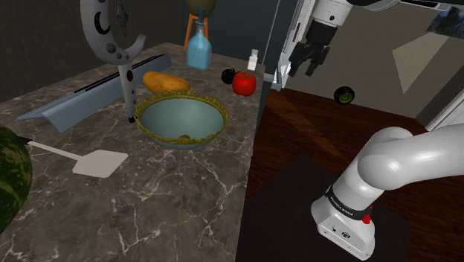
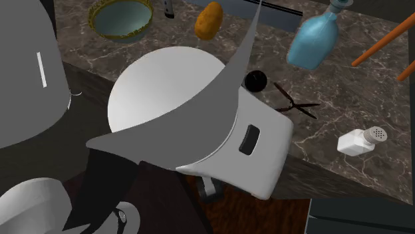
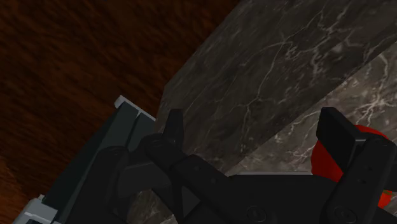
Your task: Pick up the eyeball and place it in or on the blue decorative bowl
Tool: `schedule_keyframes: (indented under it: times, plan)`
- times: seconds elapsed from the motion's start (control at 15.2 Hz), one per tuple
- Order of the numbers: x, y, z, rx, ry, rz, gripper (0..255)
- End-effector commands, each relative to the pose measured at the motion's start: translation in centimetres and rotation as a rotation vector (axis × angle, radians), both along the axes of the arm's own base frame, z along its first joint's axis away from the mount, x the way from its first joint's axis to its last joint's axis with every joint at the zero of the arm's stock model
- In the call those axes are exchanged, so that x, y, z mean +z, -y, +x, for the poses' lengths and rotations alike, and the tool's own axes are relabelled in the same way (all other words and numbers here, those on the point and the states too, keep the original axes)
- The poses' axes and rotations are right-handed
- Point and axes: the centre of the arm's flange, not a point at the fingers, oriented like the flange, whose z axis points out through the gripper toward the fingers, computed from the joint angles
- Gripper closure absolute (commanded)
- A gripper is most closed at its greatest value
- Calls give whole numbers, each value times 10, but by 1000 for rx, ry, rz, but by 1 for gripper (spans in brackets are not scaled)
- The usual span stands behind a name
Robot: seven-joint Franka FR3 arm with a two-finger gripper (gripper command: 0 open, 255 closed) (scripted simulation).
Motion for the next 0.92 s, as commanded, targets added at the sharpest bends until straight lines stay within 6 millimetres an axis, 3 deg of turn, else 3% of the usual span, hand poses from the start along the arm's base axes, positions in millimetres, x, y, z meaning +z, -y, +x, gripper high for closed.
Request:
schedule_keyframes:
  times: [0.0,0.86]
  plan:
    - [0,0,0,0,0,0,0]
    - [-20,-66,181,13,-164,25,0]
